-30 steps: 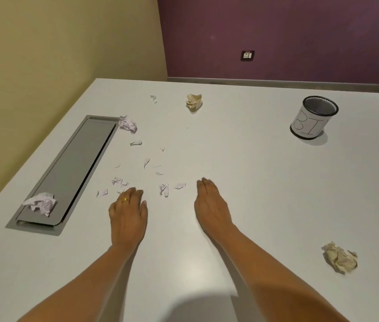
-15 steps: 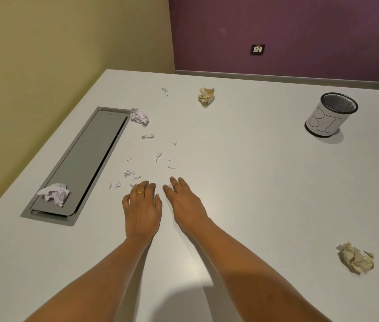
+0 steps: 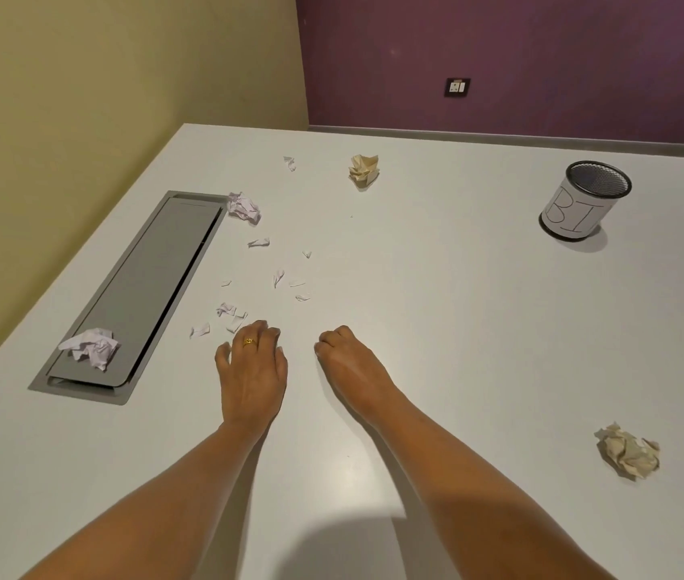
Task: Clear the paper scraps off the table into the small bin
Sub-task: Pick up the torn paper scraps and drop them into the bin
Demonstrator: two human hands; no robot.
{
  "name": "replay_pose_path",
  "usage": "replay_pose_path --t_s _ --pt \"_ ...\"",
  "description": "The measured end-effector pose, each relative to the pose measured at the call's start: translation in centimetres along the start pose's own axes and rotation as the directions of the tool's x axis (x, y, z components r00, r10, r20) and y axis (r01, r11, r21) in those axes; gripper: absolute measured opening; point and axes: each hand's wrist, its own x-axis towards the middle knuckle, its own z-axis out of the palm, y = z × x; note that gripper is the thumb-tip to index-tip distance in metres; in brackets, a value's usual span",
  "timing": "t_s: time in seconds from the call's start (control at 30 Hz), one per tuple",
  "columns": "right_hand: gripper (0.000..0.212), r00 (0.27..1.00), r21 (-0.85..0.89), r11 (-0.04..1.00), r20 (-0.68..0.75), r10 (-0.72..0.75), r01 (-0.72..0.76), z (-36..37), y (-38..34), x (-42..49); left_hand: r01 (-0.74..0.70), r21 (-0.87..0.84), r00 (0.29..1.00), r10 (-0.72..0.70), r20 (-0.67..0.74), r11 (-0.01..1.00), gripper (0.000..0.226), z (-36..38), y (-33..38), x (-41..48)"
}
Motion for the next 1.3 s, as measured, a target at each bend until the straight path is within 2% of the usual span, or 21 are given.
replay_pose_path --t_s 0.1,0.23,0.4,0.5,0.63,0.8,0.9,0.97,1.07,1.2,1.3 --pt "0.021 0.999 0.023 0.999 -0.016 0.043 -0.042 -0.6 1.6 -0.6 -0.038 -0.011 0.999 0.038 -0.02 0.999 0.021 0.1 1.0 0.3" --pt "0.019 0.986 0.113 0.981 -0.029 0.162 -0.158 -2.1 4.7 -1.4 -0.12 -0.073 0.992 0.123 0.036 0.99 0.022 0.9 4.6 1.6" --pt "0.021 0.925 0.298 0.886 -0.029 0.379 -0.354 -4.1 9.8 -2.1 -0.265 -0.164 0.957 0.28 0.079 0.95 0.023 2.4 10.8 4.0" --pt "0.021 0.909 0.263 0.89 -0.091 0.407 -0.372 -5.7 13.0 -2.3 -0.298 -0.187 0.937 0.325 0.132 0.936 0.029 3.7 13.6 5.7" --pt "0.022 0.877 0.168 0.898 -0.206 0.435 -0.406 -7.9 17.6 -1.9 -0.282 -0.169 0.924 0.315 0.218 0.945 0.038 5.4 15.8 8.1" --pt "0.023 0.744 0.318 0.824 -0.36 0.563 -0.47 -11.9 23.0 -0.5 -0.257 -0.172 0.928 0.293 0.23 0.951 0.041 6.8 17.3 10.5" --pt "0.028 0.675 0.278 0.83 -0.485 0.556 -0.484 -14.6 26.2 0.6 -0.245 -0.179 0.935 0.281 0.218 0.953 0.042 7.3 17.6 11.8" --pt "0.031 0.591 0.326 0.802 -0.548 0.592 -0.501 -16.1 27.7 1.4 -0.259 -0.177 0.933 0.293 0.207 0.949 0.042 7.5 17.5 12.1" --pt "0.029 0.496 0.372 0.745 -0.571 0.654 -0.553 -17.9 29.7 2.6 -0.274 -0.181 0.936 0.305 0.175 0.945 0.041 7.8 17.3 11.9" --pt "0.024 0.471 0.361 0.724 -0.574 0.67 -0.588 -18.8 31.7 2.9 -0.265 -0.176 0.941 0.294 0.166 0.948 0.041 7.8 17.5 11.9" --pt "0.03 0.398 0.353 0.669 -0.591 0.701 -0.654 -18.9 32.7 2.7 -0.263 -0.176 0.942 0.291 0.165 0.949 0.041 7.6 17.6 11.9"
